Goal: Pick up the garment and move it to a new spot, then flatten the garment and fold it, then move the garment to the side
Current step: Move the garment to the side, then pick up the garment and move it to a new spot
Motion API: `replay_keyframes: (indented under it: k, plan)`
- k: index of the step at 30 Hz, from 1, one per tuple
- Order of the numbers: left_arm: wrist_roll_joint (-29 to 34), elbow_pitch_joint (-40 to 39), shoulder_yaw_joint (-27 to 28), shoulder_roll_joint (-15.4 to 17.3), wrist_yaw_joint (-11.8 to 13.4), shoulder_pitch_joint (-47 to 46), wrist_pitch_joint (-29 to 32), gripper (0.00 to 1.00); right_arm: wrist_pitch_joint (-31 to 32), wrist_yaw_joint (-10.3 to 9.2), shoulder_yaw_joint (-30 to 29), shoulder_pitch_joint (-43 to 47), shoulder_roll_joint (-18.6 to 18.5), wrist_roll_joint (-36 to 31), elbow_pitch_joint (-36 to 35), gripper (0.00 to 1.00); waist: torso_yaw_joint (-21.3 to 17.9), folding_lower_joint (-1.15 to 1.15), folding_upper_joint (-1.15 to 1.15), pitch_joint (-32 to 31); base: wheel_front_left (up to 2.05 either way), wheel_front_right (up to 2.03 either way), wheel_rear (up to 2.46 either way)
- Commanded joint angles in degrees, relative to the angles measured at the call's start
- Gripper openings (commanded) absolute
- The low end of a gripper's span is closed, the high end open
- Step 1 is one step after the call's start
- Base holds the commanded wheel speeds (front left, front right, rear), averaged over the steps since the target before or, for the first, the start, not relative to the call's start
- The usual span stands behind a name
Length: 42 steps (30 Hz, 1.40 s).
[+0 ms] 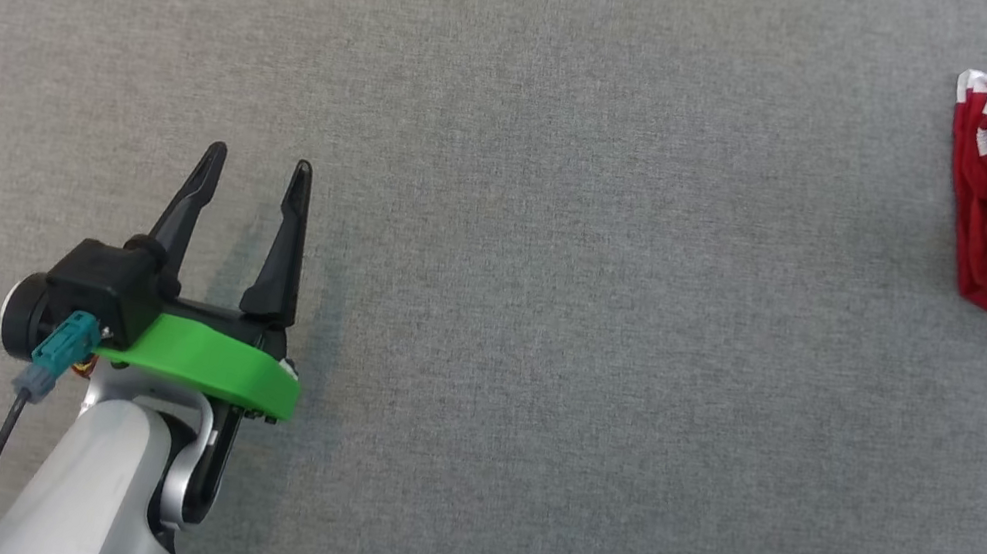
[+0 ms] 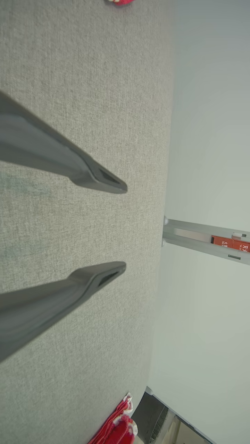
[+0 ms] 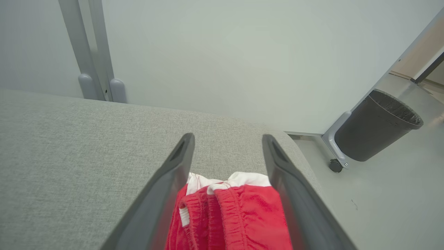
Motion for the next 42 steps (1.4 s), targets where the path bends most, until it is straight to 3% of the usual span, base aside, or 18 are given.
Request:
replay_keyframes:
  k: [1,9,21,31,42]
  plan:
    - [-0.8,0.7,0.6,0.0,0.1,0.3,-0.5,1.00,-0.5,-0.10,1.5,1.6,-0.2,1.0,-0.9,1.00,0.7,0.00,0.00,-4.2,0.00,0.00,0.00]
    - [-3.7,4.3,3.7,-0.3,0.6,3.5,-1.6,1.00,0.1,-0.09,8.0,8.8,2.9,6.9,-7.6,1.00,2.3,0.00,0.00,-12.3,0.00,0.00,0.00]
    - [-4.9,7.0,5.8,-0.7,1.1,11.2,-2.4,1.00,-2.7,-0.09,6.3,29.9,13.4,11.1,-20.4,1.00,4.8,0.00,0.00,-19.5,0.00,0.00,0.00]
    - [-4.2,7.5,5.3,-1.8,1.2,17.8,-2.4,1.00,-5.1,-0.09,9.9,43.7,14.3,14.2,-25.0,1.00,5.5,0.00,0.00,-23.1,0.00,0.00,0.00]
    - [-3.4,7.1,4.3,-1.6,1.1,18.6,-2.4,1.00,-5.3,-0.09,11.5,48.1,14.4,15.1,-30.0,1.00,5.0,0.00,0.00,-24.6,0.00,0.00,0.00]
